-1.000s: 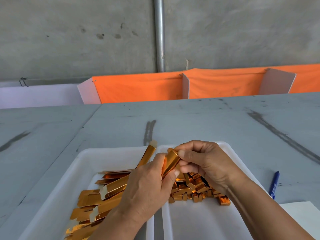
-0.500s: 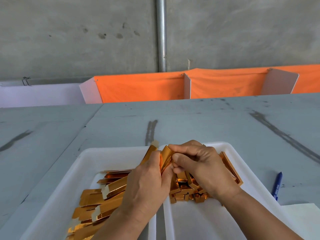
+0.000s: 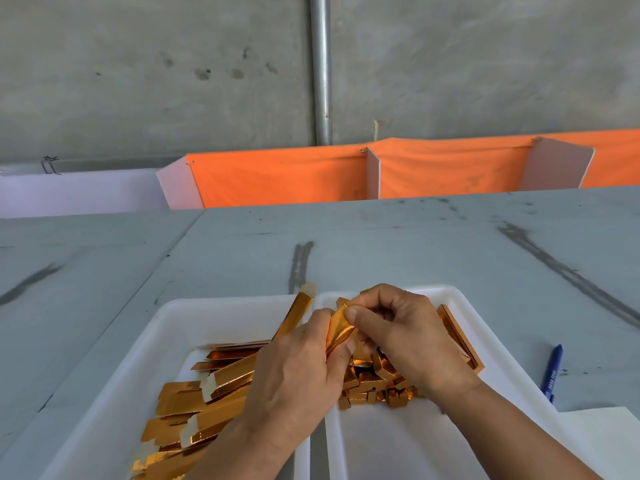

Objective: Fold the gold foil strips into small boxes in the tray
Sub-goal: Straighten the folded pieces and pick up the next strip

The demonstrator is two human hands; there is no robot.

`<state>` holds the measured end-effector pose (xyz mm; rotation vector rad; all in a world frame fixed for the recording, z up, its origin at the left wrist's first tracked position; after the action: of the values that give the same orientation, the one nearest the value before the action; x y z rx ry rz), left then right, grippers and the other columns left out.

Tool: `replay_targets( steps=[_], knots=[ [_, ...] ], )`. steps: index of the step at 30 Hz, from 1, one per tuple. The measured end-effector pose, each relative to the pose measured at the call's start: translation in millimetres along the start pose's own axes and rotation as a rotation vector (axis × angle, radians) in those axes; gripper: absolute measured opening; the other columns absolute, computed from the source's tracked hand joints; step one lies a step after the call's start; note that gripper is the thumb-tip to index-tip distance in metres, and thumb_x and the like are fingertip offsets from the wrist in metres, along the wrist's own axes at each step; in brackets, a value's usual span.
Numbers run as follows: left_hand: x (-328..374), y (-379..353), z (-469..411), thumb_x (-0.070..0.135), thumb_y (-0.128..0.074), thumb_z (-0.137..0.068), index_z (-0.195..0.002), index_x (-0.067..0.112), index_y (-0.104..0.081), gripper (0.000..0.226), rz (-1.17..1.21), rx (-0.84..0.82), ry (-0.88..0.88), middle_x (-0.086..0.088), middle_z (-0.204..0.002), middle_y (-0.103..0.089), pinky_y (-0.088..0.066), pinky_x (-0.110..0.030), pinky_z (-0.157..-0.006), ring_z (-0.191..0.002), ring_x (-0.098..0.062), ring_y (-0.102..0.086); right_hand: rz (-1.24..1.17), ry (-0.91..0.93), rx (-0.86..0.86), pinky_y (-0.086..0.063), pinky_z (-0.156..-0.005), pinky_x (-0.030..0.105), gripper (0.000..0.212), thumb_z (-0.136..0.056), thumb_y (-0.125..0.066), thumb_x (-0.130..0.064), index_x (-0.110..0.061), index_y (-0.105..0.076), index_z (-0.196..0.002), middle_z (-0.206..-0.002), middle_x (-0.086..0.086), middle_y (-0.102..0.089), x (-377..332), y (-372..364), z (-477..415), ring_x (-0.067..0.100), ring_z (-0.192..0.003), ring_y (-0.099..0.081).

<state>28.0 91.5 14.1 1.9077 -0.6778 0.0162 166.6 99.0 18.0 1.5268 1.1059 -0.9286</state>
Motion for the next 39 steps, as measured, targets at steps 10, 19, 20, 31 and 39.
replay_targets(
  steps=[10,19,20,31,39],
  knots=[
    [-38.3,19.5,-5.1,0.056,-0.079,-0.051,-0.129,0.056,-0.039,0.087,0.951,-0.077,0.311,0.023,-0.108,-0.063,-0.050,-0.014,-0.069,-0.100,0.000,-0.064,-0.388,-0.178,0.151,-0.055,-0.058,0.020,0.010,-0.097,-0.061,-0.012,-0.009,-0.070,-0.094,-0.067,0.006,-0.069,15.5,30.9,-10.4,0.015,-0.058,-0.065],
    [-22.8,12.0,-6.9,0.032,-0.085,-0.062,-0.115,0.032,-0.068,0.056,1.302,-0.149,0.227,-0.007,-0.094,-0.071,-0.055,-0.031,-0.073,-0.088,-0.023,-0.068,-0.332,-0.207,-0.022,-0.055,-0.059,0.022,0.008,-0.097,-0.062,-0.019,-0.018,-0.068,-0.101,-0.066,0.007,-0.071,16.8,6.4,-7.5,0.018,-0.058,-0.069],
    [-23.8,11.9,-7.1,0.034,-0.086,-0.061,-0.114,0.031,-0.069,0.056,1.317,-0.135,0.222,-0.006,-0.092,-0.071,-0.055,-0.031,-0.074,-0.087,-0.022,-0.068,-0.319,-0.202,-0.046,-0.055,-0.058,0.021,0.008,-0.097,-0.062,-0.019,-0.018,-0.068,-0.101,-0.066,0.008,-0.071,15.2,4.1,-6.7,0.019,-0.057,-0.069],
    [-33.6,20.2,-5.8,0.065,-0.054,-0.079,-0.086,0.037,-0.052,0.029,0.780,0.061,0.210,0.009,-0.078,-0.067,-0.050,-0.011,-0.061,-0.075,-0.006,-0.067,0.124,0.111,-0.047,-0.054,-0.053,0.022,0.013,-0.096,-0.063,-0.025,-0.038,-0.066,-0.097,-0.064,-0.011,-0.060,0.9,-6.3,0.9,0.006,-0.054,-0.058],
    [-22.8,11.6,-6.6,0.073,-0.030,-0.079,-0.101,0.038,-0.044,0.044,0.419,0.051,0.091,0.029,-0.064,-0.053,-0.039,-0.008,-0.049,-0.062,0.006,-0.055,0.119,0.232,0.036,-0.056,-0.053,0.034,0.017,-0.093,-0.064,-0.026,-0.042,-0.065,-0.100,-0.080,-0.009,-0.067,-8.2,-1.5,4.0,0.023,-0.058,-0.062]
  ],
)
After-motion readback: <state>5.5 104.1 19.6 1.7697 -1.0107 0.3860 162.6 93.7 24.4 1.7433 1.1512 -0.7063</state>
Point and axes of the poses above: each hand's wrist, its own z-axis away from the middle knuckle, its own y-axis out of the back of the hand, x = y × z, the point moved 7 cm from there along -z, towards the middle knuckle
